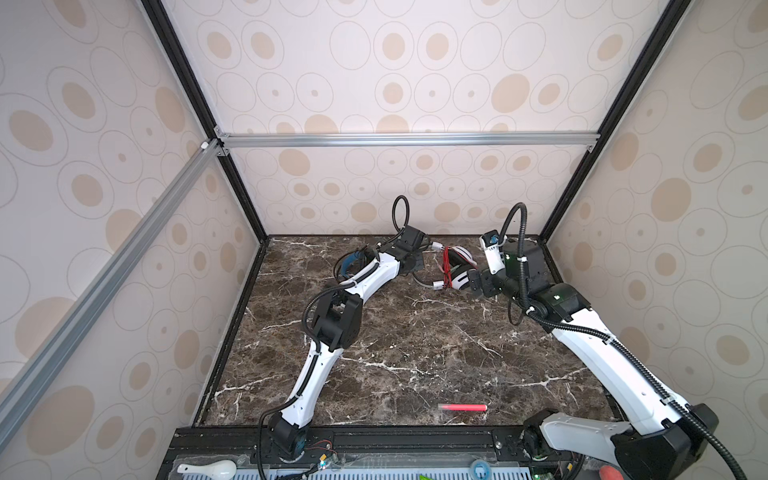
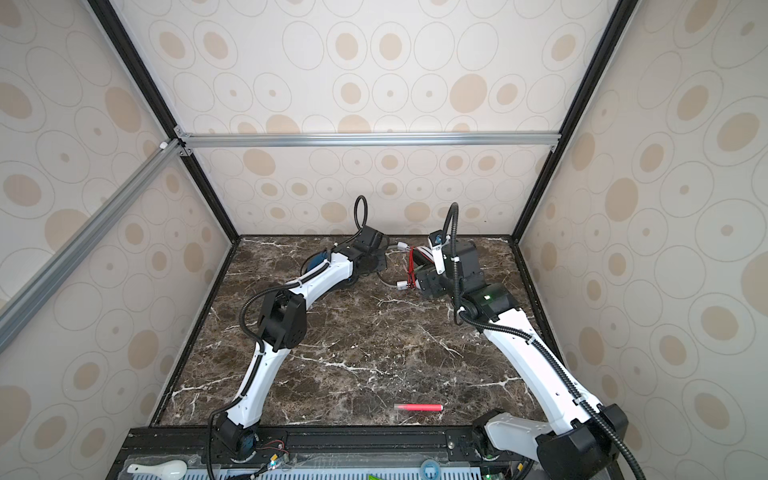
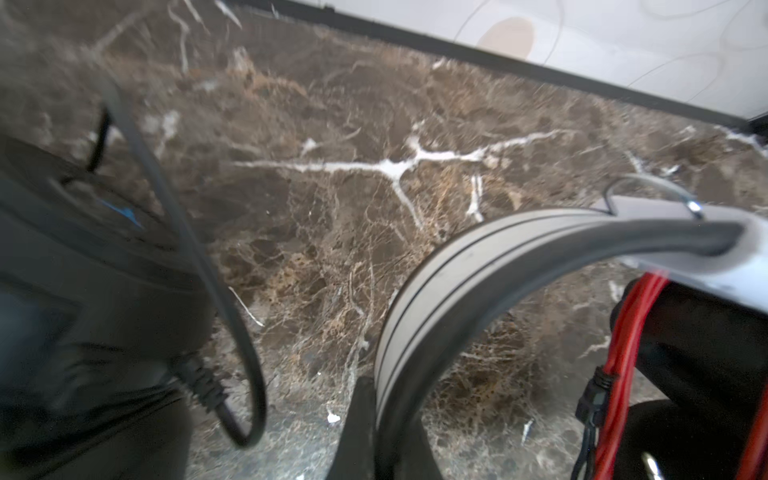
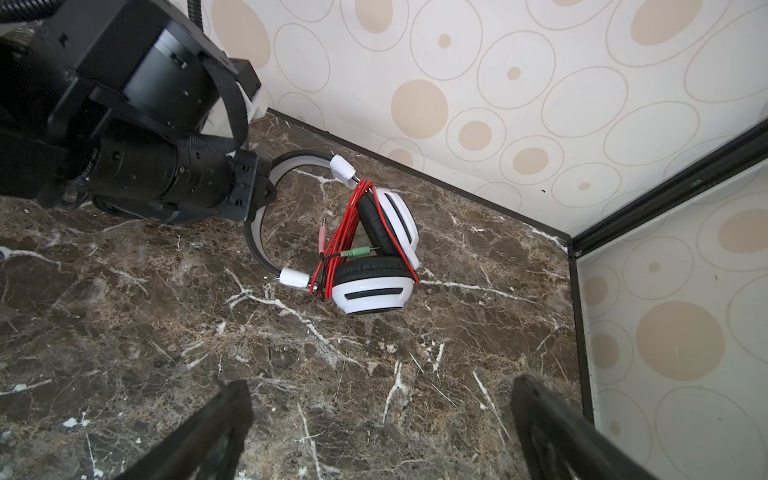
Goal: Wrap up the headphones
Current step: 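Set the wrapped white headset on the table with the left gripper while right gripper withdraws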
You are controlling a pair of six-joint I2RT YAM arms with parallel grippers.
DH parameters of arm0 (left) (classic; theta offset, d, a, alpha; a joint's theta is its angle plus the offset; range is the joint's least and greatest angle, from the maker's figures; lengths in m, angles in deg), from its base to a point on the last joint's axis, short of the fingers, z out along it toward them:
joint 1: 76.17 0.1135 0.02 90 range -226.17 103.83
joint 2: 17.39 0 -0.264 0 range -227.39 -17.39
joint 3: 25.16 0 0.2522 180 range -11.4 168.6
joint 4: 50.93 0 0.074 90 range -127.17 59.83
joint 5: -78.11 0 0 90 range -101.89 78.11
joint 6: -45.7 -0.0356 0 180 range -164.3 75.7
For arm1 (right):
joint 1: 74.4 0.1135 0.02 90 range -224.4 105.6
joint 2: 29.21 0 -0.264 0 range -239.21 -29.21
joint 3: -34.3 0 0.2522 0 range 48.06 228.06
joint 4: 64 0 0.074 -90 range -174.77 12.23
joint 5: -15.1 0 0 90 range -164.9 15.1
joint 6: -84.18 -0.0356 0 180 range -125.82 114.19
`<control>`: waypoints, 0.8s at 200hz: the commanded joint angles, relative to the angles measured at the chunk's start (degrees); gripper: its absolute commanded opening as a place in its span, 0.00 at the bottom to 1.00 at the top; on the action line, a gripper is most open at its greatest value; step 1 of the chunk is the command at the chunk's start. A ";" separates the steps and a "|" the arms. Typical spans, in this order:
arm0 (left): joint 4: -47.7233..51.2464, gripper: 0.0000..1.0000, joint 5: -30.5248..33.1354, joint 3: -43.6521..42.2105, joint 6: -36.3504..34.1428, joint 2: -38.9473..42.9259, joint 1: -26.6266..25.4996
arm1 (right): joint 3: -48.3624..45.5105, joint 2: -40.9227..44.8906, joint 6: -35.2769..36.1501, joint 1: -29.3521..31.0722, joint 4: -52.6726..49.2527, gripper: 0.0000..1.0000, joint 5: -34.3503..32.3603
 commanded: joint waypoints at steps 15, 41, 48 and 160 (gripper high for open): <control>-1.28 0.00 -0.55 3.28 3.84 -0.02 -1.75 | -1.70 1.69 -2.29 -1.18 0.03 1.00 -0.22; -1.39 0.02 -1.28 3.01 3.81 -1.06 -2.48 | -2.38 1.96 -3.12 -1.62 0.93 1.00 1.08; -1.31 0.05 -1.17 2.93 3.97 -1.20 -2.58 | -2.30 2.00 -3.19 -1.68 1.01 1.00 1.18; -4.15 0.69 -1.00 -5.45 -0.88 8.26 -4.01 | -4.35 5.60 -4.90 -2.07 0.26 1.00 -1.08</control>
